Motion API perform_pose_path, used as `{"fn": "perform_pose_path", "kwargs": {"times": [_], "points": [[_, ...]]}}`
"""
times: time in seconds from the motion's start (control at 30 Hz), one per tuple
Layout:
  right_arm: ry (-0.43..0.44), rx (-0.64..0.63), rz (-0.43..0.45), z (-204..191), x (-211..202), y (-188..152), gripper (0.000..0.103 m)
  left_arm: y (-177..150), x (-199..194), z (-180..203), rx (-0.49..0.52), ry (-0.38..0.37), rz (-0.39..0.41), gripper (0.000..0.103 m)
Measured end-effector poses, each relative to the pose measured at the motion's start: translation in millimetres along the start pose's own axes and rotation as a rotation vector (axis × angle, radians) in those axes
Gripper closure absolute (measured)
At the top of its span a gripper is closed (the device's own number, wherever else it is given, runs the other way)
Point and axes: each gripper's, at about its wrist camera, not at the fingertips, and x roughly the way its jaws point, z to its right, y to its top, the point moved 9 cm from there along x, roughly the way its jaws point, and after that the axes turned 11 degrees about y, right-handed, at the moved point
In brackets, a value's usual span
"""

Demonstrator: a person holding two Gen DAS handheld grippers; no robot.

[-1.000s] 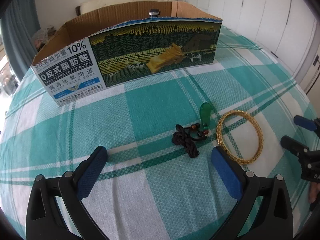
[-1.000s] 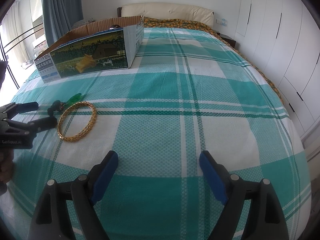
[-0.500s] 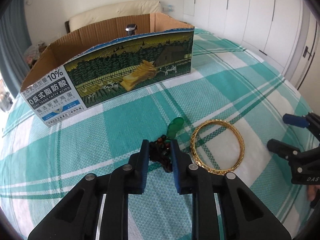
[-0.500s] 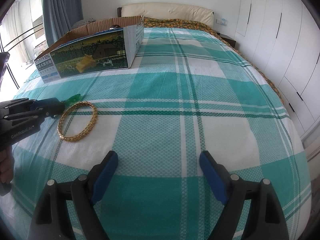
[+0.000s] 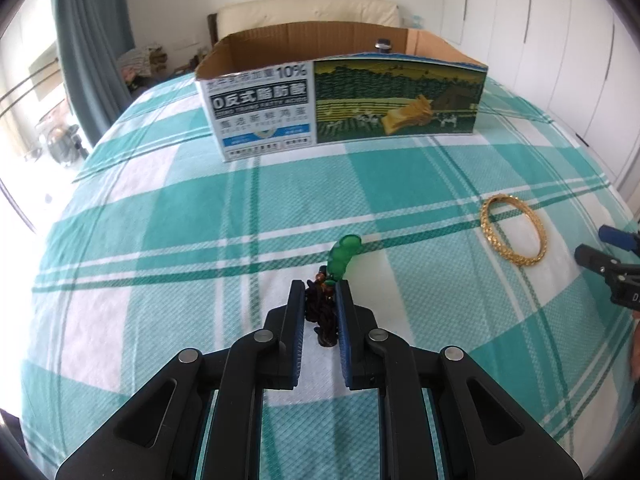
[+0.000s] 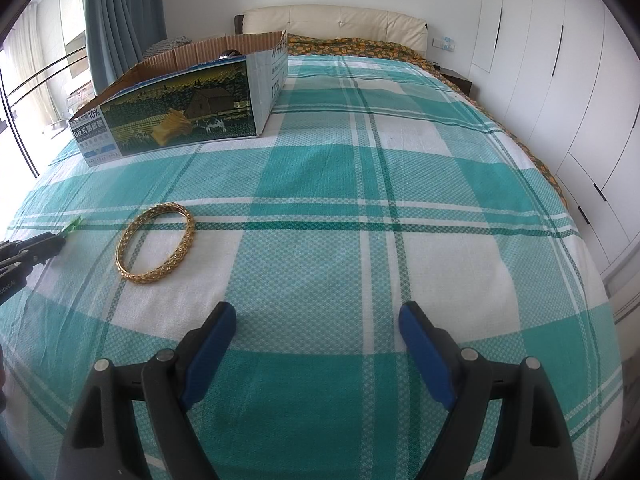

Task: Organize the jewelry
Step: 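Grasp the black cord with green pendant using the left tool, then grasp the gold bangle with the right tool while the left tool holds the pendant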

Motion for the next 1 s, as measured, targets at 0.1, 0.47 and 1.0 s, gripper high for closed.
{"fn": "perform_pose_path", "kwargs": {"times": [0.1, 0.47, 1.0], "points": [[0.0, 0.0, 0.0, 0.1, 0.0, 0.1, 0.017, -6.0, 0.1, -17.0, -0.045, 0.032, -0.01, 0.084], [0.001, 0.0, 0.0, 0.2, 0.0, 0.2, 0.017, -14.5, 5.1, -27.5, -0.08, 0.043, -0.037, 0.017], [0.001, 0.0, 0.0, 0.1, 0.2, 0.1, 0.017, -15.6, 4.6, -31.4, -0.115, 0.019, -0.04, 0.016]]}}
